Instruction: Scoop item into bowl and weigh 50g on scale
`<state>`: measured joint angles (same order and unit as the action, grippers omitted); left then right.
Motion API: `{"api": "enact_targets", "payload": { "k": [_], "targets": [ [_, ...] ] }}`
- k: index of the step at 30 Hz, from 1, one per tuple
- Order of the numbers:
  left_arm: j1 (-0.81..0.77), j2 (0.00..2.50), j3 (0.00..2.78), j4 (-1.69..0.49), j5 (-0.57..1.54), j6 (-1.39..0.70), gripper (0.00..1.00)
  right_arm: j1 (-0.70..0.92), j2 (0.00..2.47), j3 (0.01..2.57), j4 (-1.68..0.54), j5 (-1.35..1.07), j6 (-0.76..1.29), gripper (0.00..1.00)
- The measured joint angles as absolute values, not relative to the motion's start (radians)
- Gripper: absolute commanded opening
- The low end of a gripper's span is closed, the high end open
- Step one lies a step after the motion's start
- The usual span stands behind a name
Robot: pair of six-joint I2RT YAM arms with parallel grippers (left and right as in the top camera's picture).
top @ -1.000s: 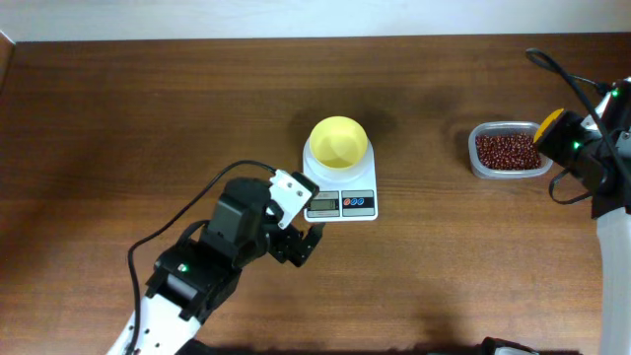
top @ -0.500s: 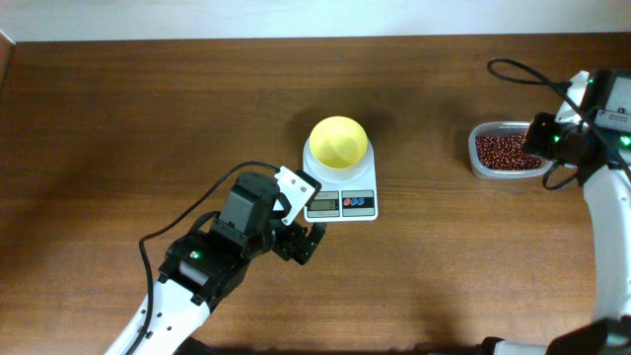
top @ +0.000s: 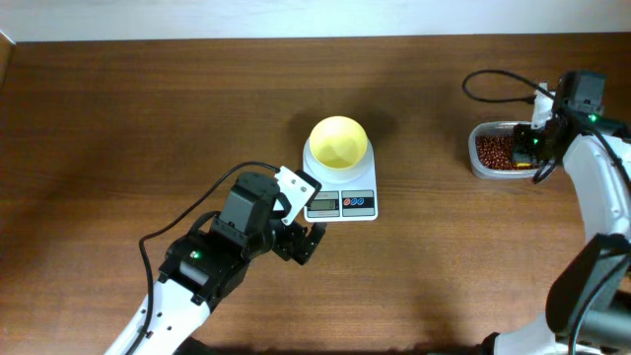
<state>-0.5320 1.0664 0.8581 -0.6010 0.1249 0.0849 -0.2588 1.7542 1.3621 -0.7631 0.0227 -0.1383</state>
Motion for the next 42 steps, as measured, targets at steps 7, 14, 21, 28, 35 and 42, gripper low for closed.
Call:
{"api": "enact_targets", "payload": {
  "k": [7,14,21,28,35,42],
  "targets": [
    [-0.532,1.066,0.858,-0.601,0.125,0.085,0.99,-0.259,1.772,1.359,-0.789,-0.035,-0.147,0.04],
    [-0.532,1.066,0.858,-0.601,0.125,0.085,0.99,-0.261,1.773,1.325,-0.79,-0.188,-0.135,0.04],
    [-0.532,1.066,0.858,-0.601,0.125,0.085,0.99,-0.347,1.784,1.317,-0.785,-0.359,-0.076,0.04],
    [-0.532,1.066,0.858,-0.601,0.125,0.085,0.99,-0.484,1.826,1.316,-0.781,-0.551,-0.022,0.04],
    [-0.532,1.066,0.858,-0.601,0.125,0.085,0.99,-0.52,1.907,1.316,-0.758,-0.706,0.0,0.04],
    [-0.532,1.066,0.858,-0.601,0.125,0.085,0.99,-0.544,1.925,1.316,-0.756,-0.776,0.001,0.04]
  ]
}}
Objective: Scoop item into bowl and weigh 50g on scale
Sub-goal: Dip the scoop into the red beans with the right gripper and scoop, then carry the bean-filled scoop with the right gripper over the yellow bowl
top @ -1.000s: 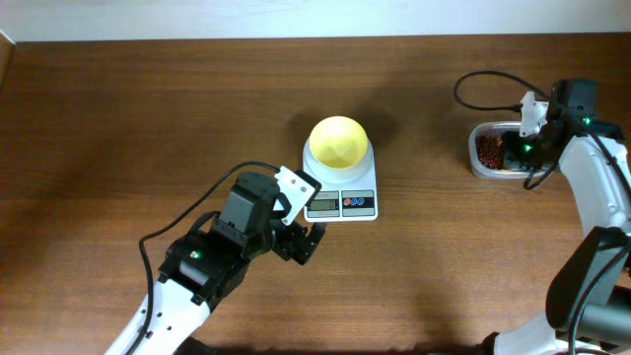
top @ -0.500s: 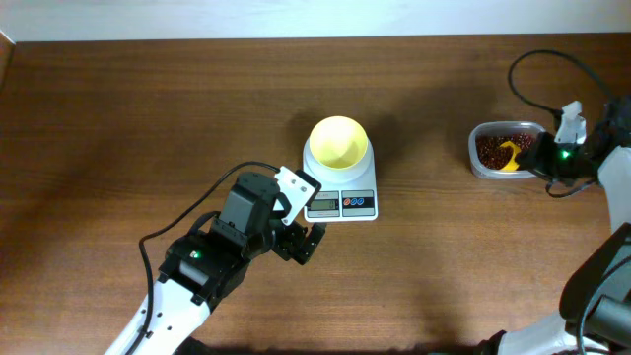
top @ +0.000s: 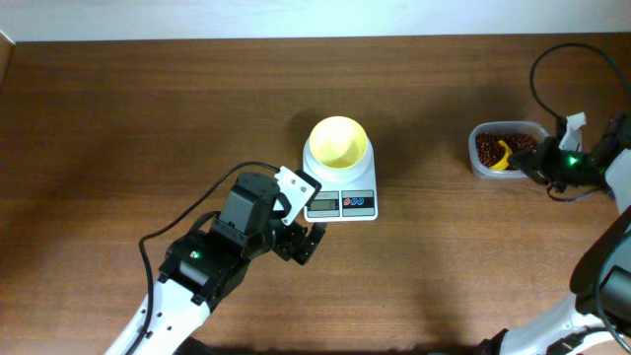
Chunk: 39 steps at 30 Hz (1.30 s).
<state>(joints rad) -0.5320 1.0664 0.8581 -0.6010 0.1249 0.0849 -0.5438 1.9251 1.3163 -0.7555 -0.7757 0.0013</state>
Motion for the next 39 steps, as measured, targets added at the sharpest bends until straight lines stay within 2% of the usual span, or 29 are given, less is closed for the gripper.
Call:
{"api": "enact_targets", "payload": {
  "k": [6,19,39],
  "targets": [
    [-0.532,1.066,0.858,-0.601,0.125,0.085,0.99,-0.632,1.942,1.308,-0.759,-0.881,0.004,0.04],
    [-0.532,1.066,0.858,-0.601,0.125,0.085,0.99,-0.717,1.943,1.308,-0.748,-1.119,0.005,0.04],
    [-0.532,1.066,0.858,-0.602,0.125,0.085,0.99,-0.693,1.943,1.307,-0.755,-1.443,0.006,0.04]
  ]
}}
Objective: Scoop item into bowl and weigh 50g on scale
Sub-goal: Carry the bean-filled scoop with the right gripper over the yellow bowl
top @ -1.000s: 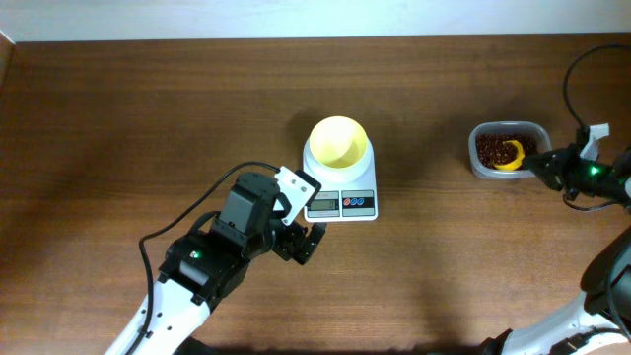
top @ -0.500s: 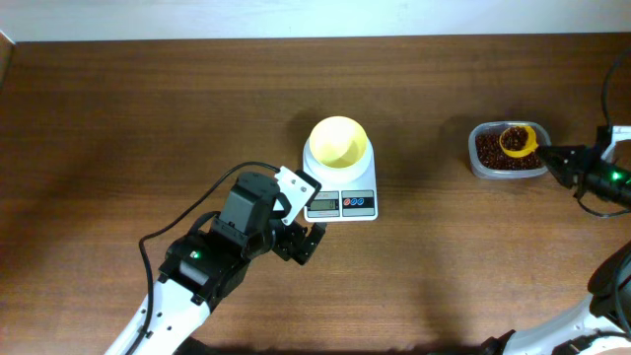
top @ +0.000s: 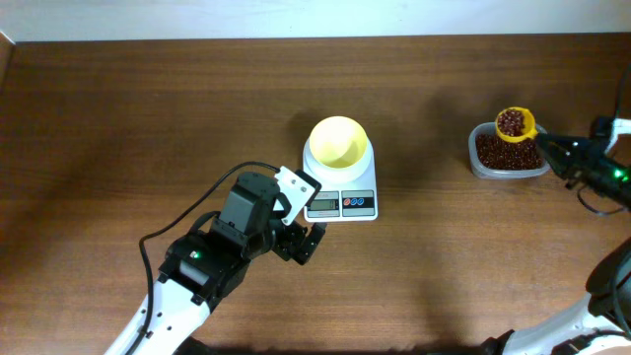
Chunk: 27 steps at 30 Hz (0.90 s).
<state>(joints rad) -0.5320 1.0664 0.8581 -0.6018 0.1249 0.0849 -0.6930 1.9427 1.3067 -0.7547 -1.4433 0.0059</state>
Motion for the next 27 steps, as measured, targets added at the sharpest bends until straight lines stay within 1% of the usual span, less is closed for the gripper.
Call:
{"api": "enact_targets", "payload": {
  "k": [10,20,27],
  "targets": [
    [-0.532,1.066,0.858,-0.602,0.125,0.085,0.99,-0.467,1.943,1.306,-0.742,-1.458,0.009,0.04],
    [-0.532,1.066,0.858,-0.602,0.125,0.085,0.99,-0.236,1.943,1.305,-0.656,-1.454,0.017,0.04],
    [-0.532,1.066,0.858,-0.603,0.125,0.085,0.99,-0.101,1.943,1.305,-0.569,-1.379,0.035,0.04]
  ]
}}
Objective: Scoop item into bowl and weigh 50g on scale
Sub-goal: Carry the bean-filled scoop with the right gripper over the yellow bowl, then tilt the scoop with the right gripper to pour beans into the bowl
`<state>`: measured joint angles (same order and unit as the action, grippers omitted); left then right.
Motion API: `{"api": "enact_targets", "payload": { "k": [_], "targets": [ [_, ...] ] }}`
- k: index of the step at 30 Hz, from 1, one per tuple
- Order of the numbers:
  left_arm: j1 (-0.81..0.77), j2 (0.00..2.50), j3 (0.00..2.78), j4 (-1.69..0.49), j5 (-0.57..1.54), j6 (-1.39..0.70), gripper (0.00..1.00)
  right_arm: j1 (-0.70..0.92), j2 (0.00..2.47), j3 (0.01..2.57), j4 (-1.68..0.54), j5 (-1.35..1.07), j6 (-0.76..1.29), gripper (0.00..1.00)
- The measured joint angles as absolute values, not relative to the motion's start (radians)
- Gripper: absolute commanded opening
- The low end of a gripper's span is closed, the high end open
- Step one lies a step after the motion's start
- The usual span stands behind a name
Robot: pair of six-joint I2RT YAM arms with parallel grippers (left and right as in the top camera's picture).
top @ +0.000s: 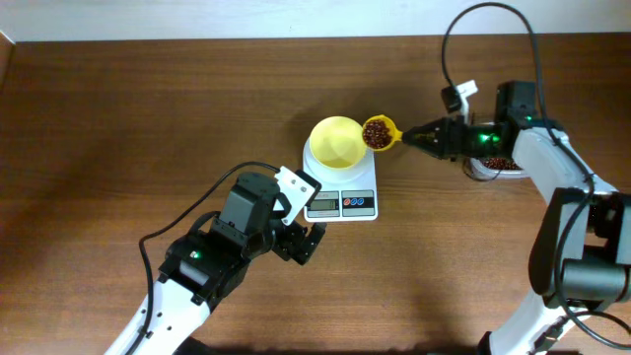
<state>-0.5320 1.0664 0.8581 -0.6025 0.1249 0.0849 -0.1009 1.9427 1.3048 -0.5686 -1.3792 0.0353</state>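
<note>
A yellow bowl (338,142) stands on the white scale (341,204) at the table's middle. A yellow scoop (378,132) heaped with red-brown beans hangs level at the bowl's right rim. My right gripper (416,136) is shut on the scoop's handle, and the arm reaches in from the right. The clear bean container (490,166) is mostly hidden under that arm. My left gripper (304,243) rests just off the scale's front left corner, fingers apart and holding nothing.
The scale's display and buttons (340,205) face the table's front. A black cable (488,39) loops above the right arm. The left arm (197,266) stretches from the bottom left toward the scale.
My right gripper has carried the loaded scoop left, from above the bean container to the right rim of the bowl. The left arm has not moved.
My right gripper was first at the bean container, then held the scoop down among the beans. After that the scoop was lifted, full, over the container's edge. Now it hangs beside the bowl on the scale. The left arm stayed put throughout.
</note>
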Motion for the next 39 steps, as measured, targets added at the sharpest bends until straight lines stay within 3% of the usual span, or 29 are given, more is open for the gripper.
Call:
{"api": "enact_targets", "payload": {
  "k": [12,39],
  "targets": [
    [-0.532,1.066,0.858,-0.603,0.125,0.085,0.99,0.022,1.943,1.305,-0.455,-1.245,0.101,0.04],
    [-0.532,1.066,0.858,-0.604,0.125,0.085,0.99,0.103,1.943,1.304,-0.245,-1.015,0.066,0.04]
  ]
}}
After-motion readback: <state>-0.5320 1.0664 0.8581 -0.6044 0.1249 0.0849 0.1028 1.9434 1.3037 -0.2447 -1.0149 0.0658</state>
